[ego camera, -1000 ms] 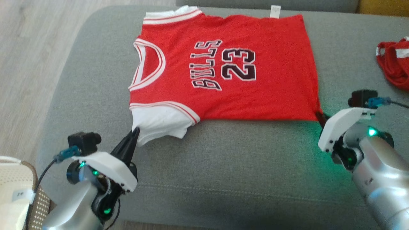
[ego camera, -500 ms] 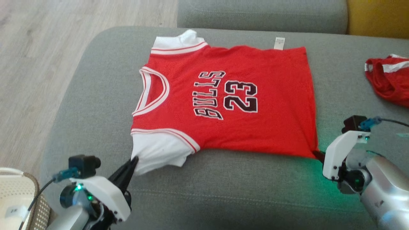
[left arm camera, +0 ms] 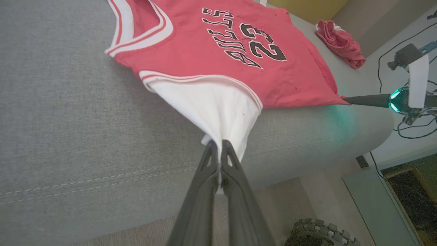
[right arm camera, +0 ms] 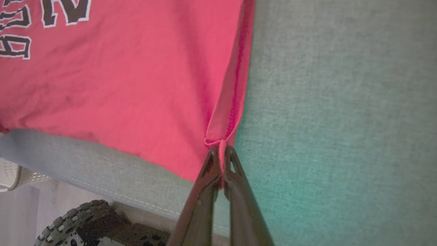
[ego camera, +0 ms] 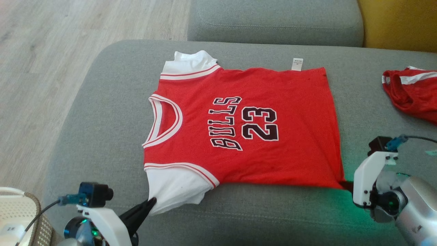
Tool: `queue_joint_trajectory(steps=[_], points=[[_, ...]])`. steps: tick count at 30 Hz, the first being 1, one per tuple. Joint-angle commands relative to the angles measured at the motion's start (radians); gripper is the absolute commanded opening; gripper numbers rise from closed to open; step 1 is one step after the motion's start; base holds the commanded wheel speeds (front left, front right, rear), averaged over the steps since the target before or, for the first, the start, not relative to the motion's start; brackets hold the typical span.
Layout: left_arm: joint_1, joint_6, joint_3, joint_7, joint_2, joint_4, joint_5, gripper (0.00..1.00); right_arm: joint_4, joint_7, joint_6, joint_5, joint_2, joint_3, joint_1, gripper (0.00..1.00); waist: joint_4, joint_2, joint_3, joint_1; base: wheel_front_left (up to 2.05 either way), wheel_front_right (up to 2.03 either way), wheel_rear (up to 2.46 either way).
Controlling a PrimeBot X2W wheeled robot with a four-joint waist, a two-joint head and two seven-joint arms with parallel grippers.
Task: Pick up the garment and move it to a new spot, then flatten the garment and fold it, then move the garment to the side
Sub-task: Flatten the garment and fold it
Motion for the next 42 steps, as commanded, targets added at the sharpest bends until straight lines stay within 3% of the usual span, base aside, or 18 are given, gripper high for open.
queue_joint_trajectory(steps=[1, 12, 18, 32, 42], points=[[-0.034, -0.001, 0.043, 0.01, 0.047, -0.044, -0.013, 0.0, -0.032, 0.02, 0.007, 0.016, -0.031, 0.01, 0.009, 0.0, -0.001, 0.0, -0.002, 0.0001, 0.0, 0.0, 0.0], [0.028, 0.002, 0.043, 0.106, 0.134, -0.159, -0.086, 0.0, -0.086, 0.215, 0.007, 0.076, -0.065, -0.004, 0.077, 0.0, -0.007, 0.0, -0.022, 0.0001, 0.0, 0.0, 0.0], [0.048, -0.003, 0.031, 0.154, 0.157, -0.21, -0.13, 0.0, -0.124, 0.255, 0.007, 0.082, -0.077, -0.032, 0.089, 0.0, -0.008, 0.0, -0.021, 0.0001, 0.0, 0.0, 0.0], [-0.058, -0.011, 0.107, 0.093, 0.152, -0.267, -0.143, 0.0, -0.221, 0.185, 0.007, 0.002, -0.071, -0.13, 0.014, 0.0, -0.012, 0.0, 0.043, 0.0001, 0.0, 0.0, 0.0], [-0.232, -0.022, 0.133, 0.052, 0.097, -0.211, -0.15, 0.0, -0.197, 0.112, 0.007, -0.08, -0.026, -0.185, -0.099, 0.0, -0.023, 0.0, 0.131, 0.0001, 0.0, 0.0, 0.0]])
